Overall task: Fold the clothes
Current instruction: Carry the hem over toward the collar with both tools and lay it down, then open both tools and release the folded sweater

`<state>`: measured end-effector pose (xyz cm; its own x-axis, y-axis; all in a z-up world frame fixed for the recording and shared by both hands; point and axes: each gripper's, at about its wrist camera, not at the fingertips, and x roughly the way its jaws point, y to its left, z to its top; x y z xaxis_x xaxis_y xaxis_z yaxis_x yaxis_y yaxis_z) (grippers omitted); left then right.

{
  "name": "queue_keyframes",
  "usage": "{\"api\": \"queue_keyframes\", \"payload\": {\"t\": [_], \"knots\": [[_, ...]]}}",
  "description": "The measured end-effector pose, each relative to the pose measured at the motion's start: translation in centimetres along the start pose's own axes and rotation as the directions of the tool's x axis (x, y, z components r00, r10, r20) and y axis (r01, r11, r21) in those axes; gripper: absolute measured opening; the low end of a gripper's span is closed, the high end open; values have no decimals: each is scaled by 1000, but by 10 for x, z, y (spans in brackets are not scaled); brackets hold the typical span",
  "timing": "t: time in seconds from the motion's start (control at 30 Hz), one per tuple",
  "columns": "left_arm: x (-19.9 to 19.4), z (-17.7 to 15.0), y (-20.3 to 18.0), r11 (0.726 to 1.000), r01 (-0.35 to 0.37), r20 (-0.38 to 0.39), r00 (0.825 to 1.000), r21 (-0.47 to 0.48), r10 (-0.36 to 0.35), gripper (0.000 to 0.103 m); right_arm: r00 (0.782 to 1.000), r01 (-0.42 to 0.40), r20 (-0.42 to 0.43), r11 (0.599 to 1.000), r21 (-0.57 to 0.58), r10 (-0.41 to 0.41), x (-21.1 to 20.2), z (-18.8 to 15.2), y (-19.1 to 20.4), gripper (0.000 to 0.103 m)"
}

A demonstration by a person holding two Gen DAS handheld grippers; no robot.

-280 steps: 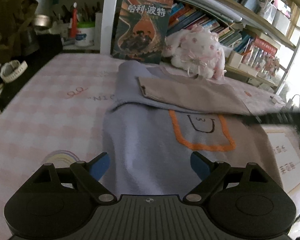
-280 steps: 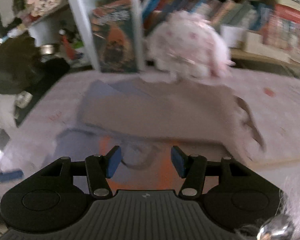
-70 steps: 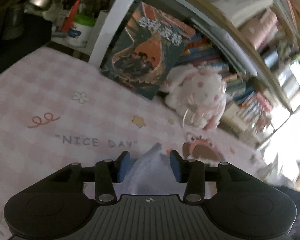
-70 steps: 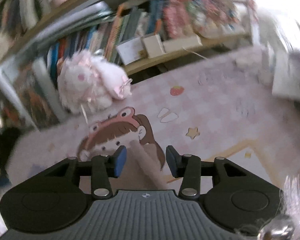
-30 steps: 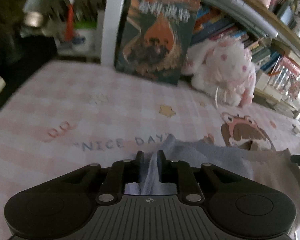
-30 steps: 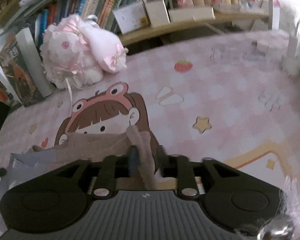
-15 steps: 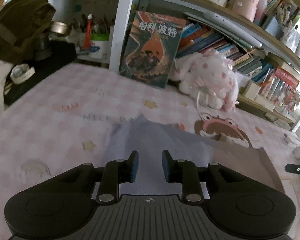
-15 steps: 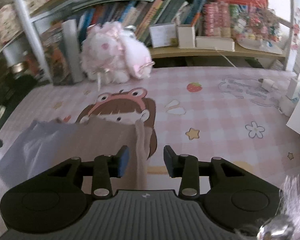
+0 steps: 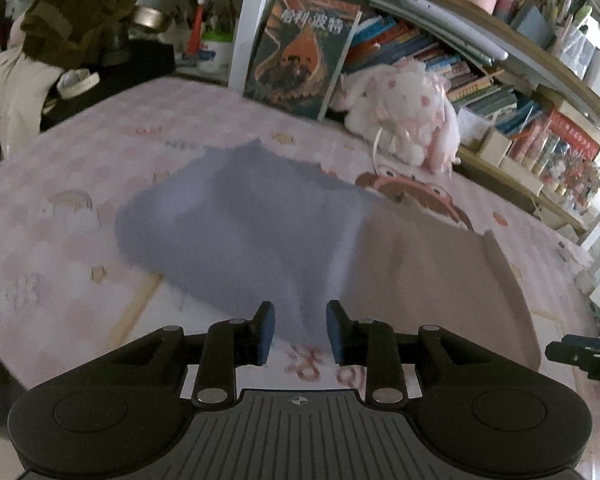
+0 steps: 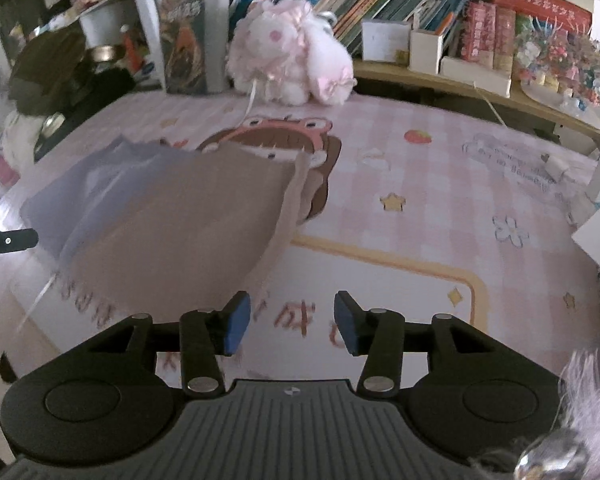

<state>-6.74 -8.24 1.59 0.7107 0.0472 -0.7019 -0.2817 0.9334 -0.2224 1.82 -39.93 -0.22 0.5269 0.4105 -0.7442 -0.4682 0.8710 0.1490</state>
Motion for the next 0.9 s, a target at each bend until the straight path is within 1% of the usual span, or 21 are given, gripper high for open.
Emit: {"api": "queue_keyframes", "payload": {"t": [0.07, 0.2, 0.33, 0.4, 0.47, 0.6, 0.63, 0.77, 0.9], "knots": [[-2, -6, -5, 1000, -9, -9, 1000, 4, 10, 39, 1000, -7, -14, 1000, -2, 7, -2, -8, -1, 45], [-7, -15, -13, 1000, -24, -15, 1000, 17, 24, 45, 999, -22, -38, 1000, -6, 22, -6, -23, 1, 46], [-10, -21, -19, 999, -31, -28, 999, 27, 32, 51, 999, -29, -43, 999, -36, 27, -9, -30, 7, 50], [-12, -24, -23, 999, -36, -31, 999, 35, 37, 54, 999, -32, -44, 998, -52, 30, -11, -33, 9, 53], [-14, -27, -26, 998, -40, -33, 999, 44, 42, 63, 998, -35, -46, 997, -67, 32, -12, -37, 12, 57], [-17, -31, -29, 997, -50, -43, 998, 55, 52, 74, 998, -44, -53, 996, -81, 40, -14, -42, 15, 64], [-18, -31, -29, 997, -50, -49, 997, 53, 52, 77, 998, -46, -56, 995, -84, 41, -14, -42, 16, 67], [-16, -31, -25, 999, -43, -81, 996, 31, 46, 78, 997, -50, -67, 994, -93, 44, -12, -44, 21, 73], [-13, -27, -16, 999, -40, -106, 994, 10, 40, 78, 996, -56, -79, 995, -87, 49, -10, -45, 27, 74]]}}
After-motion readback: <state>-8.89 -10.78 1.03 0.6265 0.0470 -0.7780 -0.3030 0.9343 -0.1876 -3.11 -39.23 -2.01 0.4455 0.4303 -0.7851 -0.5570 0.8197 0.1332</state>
